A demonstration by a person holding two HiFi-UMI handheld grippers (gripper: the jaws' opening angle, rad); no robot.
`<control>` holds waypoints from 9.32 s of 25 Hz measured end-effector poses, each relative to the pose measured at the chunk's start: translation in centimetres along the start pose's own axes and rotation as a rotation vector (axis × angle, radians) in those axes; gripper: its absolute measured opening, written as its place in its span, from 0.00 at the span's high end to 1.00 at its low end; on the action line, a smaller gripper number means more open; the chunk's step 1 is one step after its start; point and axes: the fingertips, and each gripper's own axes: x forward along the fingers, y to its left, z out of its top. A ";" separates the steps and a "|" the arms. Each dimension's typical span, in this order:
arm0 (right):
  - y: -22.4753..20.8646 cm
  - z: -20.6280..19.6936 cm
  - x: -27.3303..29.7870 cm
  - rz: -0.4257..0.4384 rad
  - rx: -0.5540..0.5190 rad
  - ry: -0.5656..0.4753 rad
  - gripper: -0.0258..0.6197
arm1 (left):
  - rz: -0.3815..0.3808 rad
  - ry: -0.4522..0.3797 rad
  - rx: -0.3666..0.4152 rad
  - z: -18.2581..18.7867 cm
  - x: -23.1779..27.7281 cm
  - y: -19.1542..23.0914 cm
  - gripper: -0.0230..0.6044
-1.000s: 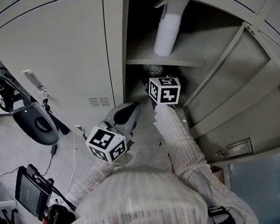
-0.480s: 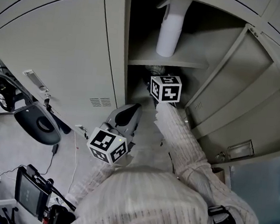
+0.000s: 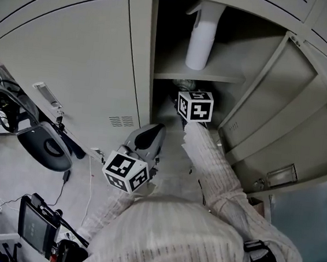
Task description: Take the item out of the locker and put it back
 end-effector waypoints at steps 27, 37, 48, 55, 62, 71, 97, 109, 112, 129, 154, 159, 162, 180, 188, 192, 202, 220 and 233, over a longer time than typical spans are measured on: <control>2.9 -1.3 -9.8 0.073 0.074 -0.016 0.27 | -0.065 0.026 -0.060 -1.1 -0.7 -2.6 0.95; 4.5 -0.8 -16.6 0.106 0.071 -0.092 0.27 | -0.039 0.025 -0.078 -1.3 -1.8 -2.4 0.95; 6.1 -1.1 -23.7 0.131 0.034 -0.124 0.27 | -0.018 0.005 -0.054 -0.9 -3.6 -3.5 0.95; 7.3 -1.0 -25.7 0.139 0.028 -0.130 0.27 | -0.027 -0.002 -0.040 -0.3 -4.1 -4.7 0.95; 8.2 -1.5 -25.2 0.187 0.042 -0.119 0.27 | -0.033 -0.008 -0.007 0.0 -4.1 -5.2 0.95; 8.5 -0.7 -25.1 0.190 0.042 -0.137 0.27 | -0.053 -0.011 -0.006 0.1 -4.1 -5.6 0.95; 6.9 -0.5 -19.3 0.174 0.028 -0.096 0.26 | -0.038 0.019 -0.016 -0.1 -2.8 -3.2 0.95; 6.2 -0.7 -14.2 0.193 0.014 -0.051 0.26 | -0.027 0.021 -0.011 -0.1 -1.8 -1.7 0.95; 6.3 -0.9 -13.2 0.197 0.002 -0.043 0.26 | -0.014 0.015 -0.015 0.0 -1.6 -1.2 0.95; 6.2 -1.2 -9.3 0.194 -0.005 -0.045 0.26 | 0.033 0.024 -0.051 -0.7 -1.9 0.7 0.95; 3.4 -0.5 -2.9 0.134 -0.010 -0.015 0.26 | -0.030 0.029 -0.058 -1.1 -1.0 0.4 0.95; 2.6 -0.1 -1.2 0.123 -0.008 -0.033 0.27 | -0.035 0.048 -0.036 -1.5 -0.6 0.3 0.95; 2.4 -0.1 -0.5 0.126 -0.011 -0.026 0.27 | -0.030 0.056 -0.007 -1.4 -0.5 0.5 0.95; 1.7 -0.7 1.3 0.125 0.003 0.039 0.27 | -0.028 0.059 -0.001 -1.3 -0.7 0.5 0.95; 2.1 1.5 -4.1 0.114 0.013 -0.062 0.27 | -0.040 0.059 -0.003 -1.0 -0.6 0.1 0.95; 3.8 1.6 -7.5 0.145 0.010 -0.097 0.27 | -0.049 0.059 -0.010 -1.3 -0.5 -0.6 0.95; 6.9 0.2 -16.6 0.217 0.078 -0.180 0.59 | -0.037 0.052 -0.052 -2.0 -1.8 -1.6 0.95; 10.8 -4.9 -25.5 0.211 0.121 -0.149 0.96 | -0.047 0.046 -0.090 -3.2 -4.4 -5.3 0.95; 11.3 -5.0 -25.8 0.210 0.092 -0.123 0.96 | -0.055 0.054 -0.083 -3.3 -4.8 -6.1 0.95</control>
